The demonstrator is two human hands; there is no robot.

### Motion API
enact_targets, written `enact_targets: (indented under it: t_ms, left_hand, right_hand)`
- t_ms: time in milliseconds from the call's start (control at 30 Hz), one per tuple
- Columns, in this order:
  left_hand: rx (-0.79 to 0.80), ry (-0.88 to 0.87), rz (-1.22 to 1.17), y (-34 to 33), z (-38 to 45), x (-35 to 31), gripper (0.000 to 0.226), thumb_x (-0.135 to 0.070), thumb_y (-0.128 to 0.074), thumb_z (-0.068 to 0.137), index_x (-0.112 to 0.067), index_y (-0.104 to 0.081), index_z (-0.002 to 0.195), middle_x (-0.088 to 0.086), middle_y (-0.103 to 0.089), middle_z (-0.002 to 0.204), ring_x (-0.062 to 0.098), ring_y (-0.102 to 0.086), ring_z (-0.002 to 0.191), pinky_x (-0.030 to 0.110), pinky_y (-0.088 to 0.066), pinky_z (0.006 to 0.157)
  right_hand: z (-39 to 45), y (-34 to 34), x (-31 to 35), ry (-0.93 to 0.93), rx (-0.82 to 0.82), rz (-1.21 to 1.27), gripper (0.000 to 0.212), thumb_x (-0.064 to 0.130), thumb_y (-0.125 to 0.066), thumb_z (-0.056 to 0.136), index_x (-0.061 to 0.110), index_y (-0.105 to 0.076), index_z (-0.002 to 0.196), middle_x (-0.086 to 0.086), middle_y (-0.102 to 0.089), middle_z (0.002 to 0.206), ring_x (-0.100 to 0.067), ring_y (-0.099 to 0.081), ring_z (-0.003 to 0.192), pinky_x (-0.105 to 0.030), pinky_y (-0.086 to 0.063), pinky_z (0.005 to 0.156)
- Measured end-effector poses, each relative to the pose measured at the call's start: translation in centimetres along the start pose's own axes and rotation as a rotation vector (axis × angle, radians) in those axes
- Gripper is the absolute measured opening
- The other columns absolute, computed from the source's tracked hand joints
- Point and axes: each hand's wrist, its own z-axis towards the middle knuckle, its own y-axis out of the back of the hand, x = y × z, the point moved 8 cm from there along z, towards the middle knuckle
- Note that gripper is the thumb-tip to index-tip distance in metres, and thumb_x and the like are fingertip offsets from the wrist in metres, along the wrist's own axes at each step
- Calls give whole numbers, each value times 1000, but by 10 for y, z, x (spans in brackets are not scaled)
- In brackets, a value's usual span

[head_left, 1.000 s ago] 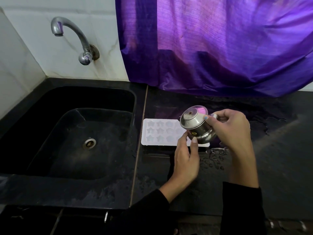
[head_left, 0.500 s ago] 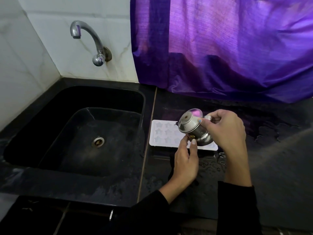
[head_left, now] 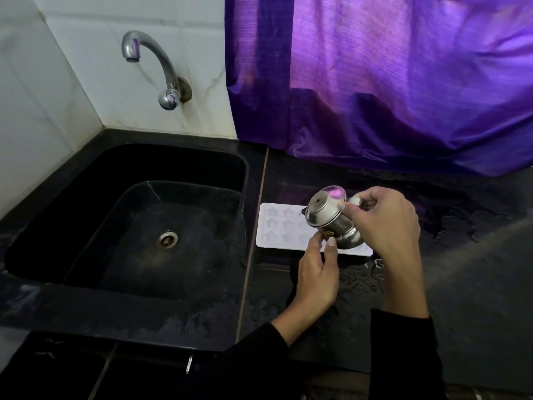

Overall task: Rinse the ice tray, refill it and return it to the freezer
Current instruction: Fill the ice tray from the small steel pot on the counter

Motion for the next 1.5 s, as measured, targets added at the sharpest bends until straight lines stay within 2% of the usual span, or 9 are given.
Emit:
enact_targets:
  t_ms: [300, 367, 567, 833, 933, 1100, 1200, 1367, 1500]
  left_hand:
    - [-11, -5, 2, 3, 0, -1, 34, -32, -36, 101, -23, -46, 132, -31, -51, 96, -31, -43, 88, -6, -30, 75]
    - [-22, -5, -11, 4, -1, -1, 34, -32, -37, 101, -24, -45, 133, -31, -51, 101, -30, -43, 92, -5, -30, 77]
    - [-59, -17, -47, 13, 0, -2, 36, -34, -36, 101, -25, -44, 135, -16, -52, 126, -6, -44, 117, 1, -29, 87]
    - [-88, -41, -54, 24, 1, -2, 30, -26, -37, 101, -23, -50, 128, -28, -55, 106, -27, -45, 98, -5, -31, 81]
    - [-94, -28, -44, 26, 2, 0, 30, -26, -37, 101, -22, -50, 127, -27, -55, 105, -28, -45, 95, -5, -31, 80]
    - [-100, -4, -17, 27, 3, 7, 30, -30, -36, 101, -22, -50, 127, -17, -59, 115, -15, -50, 104, 0, -33, 84]
    - [-103, -10, -25, 27, 3, 8, 32, -31, -36, 101, -21, -51, 127, -9, -61, 121, 0, -53, 113, 12, -38, 91]
    - [-93, 4, -17, 27, 3, 10, 31, -31, -36, 101, -24, -49, 128, -10, -59, 123, 0, -50, 115, 7, -33, 88]
    - [-93, 3, -21, 27, 4, 11, 33, -33, -36, 101, -24, -47, 130, -10, -56, 126, 1, -48, 118, 15, -34, 94]
  right_hand:
    - [0, 1, -7, -19, -3, 57, 22, 42, -71, 77, 24, -68, 88, 4, -69, 82, -21, -65, 85, -43, -52, 80]
    - [1, 2, -7, -19, -6, 84, 21, 42, -71, 76, 24, -69, 86, 5, -69, 80, -20, -65, 83, -44, -53, 80]
    - [2, 1, 1, 3, -10, 134, 18, 40, -72, 77, 23, -68, 81, 7, -69, 76, -18, -65, 81, -43, -53, 80]
    - [2, -17, 12, 10, 36, 84, 20, 44, -72, 76, 26, -67, 83, 6, -69, 83, -21, -64, 86, -42, -52, 79]
    - [2, -21, 16, 23, 49, 51, 20, 43, -72, 77, 25, -66, 82, 5, -68, 83, -21, -63, 86, -39, -50, 77]
    - [2, -25, 19, 40, 54, 19, 20, 43, -73, 76, 26, -65, 81, 4, -68, 83, -21, -63, 86, -37, -49, 75]
    - [2, -26, 20, 47, 57, 12, 19, 42, -73, 77, 26, -65, 80, 5, -67, 81, -20, -63, 85, -35, -47, 73]
    - [3, -27, 21, 53, 64, -3, 19, 43, -73, 76, 26, -64, 79, 6, -67, 81, -21, -63, 85, -38, -49, 76]
    - [5, -29, 19, 46, 77, 8, 18, 43, -73, 75, 27, -64, 79, 7, -67, 80, -20, -63, 84, -41, -51, 78]
